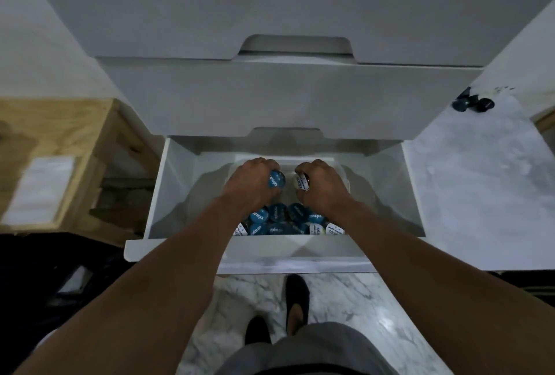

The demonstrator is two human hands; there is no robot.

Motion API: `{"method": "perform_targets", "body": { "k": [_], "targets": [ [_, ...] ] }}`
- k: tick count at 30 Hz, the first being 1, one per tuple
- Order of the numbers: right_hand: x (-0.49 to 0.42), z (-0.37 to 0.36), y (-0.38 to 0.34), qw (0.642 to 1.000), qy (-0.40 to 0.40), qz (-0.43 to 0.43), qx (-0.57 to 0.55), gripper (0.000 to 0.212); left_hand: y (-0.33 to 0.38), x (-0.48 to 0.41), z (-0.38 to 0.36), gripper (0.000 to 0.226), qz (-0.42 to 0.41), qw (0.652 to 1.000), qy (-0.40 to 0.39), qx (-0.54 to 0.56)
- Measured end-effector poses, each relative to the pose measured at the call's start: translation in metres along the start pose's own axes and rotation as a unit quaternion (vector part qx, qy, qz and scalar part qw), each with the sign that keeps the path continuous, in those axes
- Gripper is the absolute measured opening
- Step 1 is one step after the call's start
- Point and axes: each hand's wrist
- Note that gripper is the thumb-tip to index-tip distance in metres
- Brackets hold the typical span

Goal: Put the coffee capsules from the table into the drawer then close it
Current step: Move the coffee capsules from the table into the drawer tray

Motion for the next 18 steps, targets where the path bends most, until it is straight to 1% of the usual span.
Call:
{"method": "perform_targets", "body": {
  "k": [4, 8, 13, 16, 18],
  "targets": [
    [-0.006, -0.004, 0.002, 1.0, -0.01, -0.006, -0.003, 0.049, -0.005, -0.004, -0.004, 0.053, 0.007, 1.0, -0.02, 0.01],
    [-0.01, -0.006, 0.004, 1.0, -0.028, -0.012, 0.004, 0.05, -0.009, -0.007, -0.008, 0.05, 0.01, 0.999, -0.039, 0.012],
    [-0.011, -0.009, 0.009, 0.999, -0.042, -0.021, 0.008, 0.051, -0.012, -0.01, -0.015, 0.054, 0.03, 0.998, -0.059, 0.007],
    [-0.011, -0.01, 0.01, 0.998, -0.055, -0.022, 0.008, 0.053, -0.013, -0.011, -0.019, 0.055, 0.037, 0.997, -0.064, 0.008],
    [-0.011, -0.011, 0.009, 0.998, -0.056, -0.023, 0.005, 0.051, -0.013, -0.011, -0.02, 0.053, 0.038, 0.997, -0.063, 0.013]
  ]
}}
Point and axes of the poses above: each hand's wrist, its own x-axis away from the middle knuckle, its own z-axis out of the back of the hand, y = z × x, and after that the axes turned 6 degrees about x, right-handed
